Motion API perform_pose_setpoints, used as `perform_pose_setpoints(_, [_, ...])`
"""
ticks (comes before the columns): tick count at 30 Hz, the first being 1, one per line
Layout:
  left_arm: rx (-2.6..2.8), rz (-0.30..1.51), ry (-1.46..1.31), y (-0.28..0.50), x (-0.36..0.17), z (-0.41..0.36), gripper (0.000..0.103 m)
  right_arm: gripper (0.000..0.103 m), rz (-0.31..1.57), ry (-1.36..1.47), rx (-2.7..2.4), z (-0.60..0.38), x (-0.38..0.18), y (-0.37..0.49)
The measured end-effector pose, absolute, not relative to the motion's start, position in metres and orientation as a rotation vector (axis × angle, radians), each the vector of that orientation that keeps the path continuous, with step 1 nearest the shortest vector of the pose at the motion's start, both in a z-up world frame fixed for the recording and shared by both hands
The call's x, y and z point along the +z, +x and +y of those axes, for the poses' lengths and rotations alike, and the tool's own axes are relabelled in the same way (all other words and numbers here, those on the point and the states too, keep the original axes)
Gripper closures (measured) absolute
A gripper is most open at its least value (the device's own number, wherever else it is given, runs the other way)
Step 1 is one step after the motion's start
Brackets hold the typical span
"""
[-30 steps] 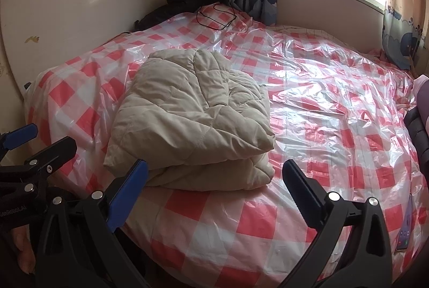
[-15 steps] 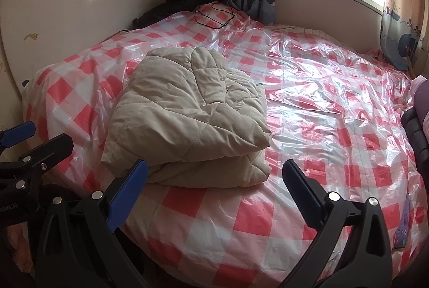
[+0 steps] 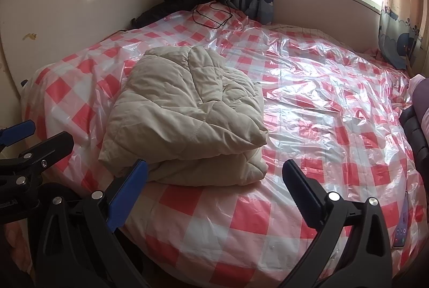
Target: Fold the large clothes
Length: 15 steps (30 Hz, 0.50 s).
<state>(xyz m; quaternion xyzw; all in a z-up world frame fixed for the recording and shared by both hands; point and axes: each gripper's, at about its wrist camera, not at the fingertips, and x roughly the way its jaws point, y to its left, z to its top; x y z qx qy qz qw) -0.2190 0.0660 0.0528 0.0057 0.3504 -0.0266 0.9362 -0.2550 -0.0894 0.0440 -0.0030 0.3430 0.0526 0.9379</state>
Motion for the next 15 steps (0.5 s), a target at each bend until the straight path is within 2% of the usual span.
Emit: perform_pose_setpoints(15, [-0.083, 0.752, -0.009, -0.204, 0.044, 0.061, 0.006, 0.006, 0.721, -0.004, 0.11, -0.096, 0.035, -0.247])
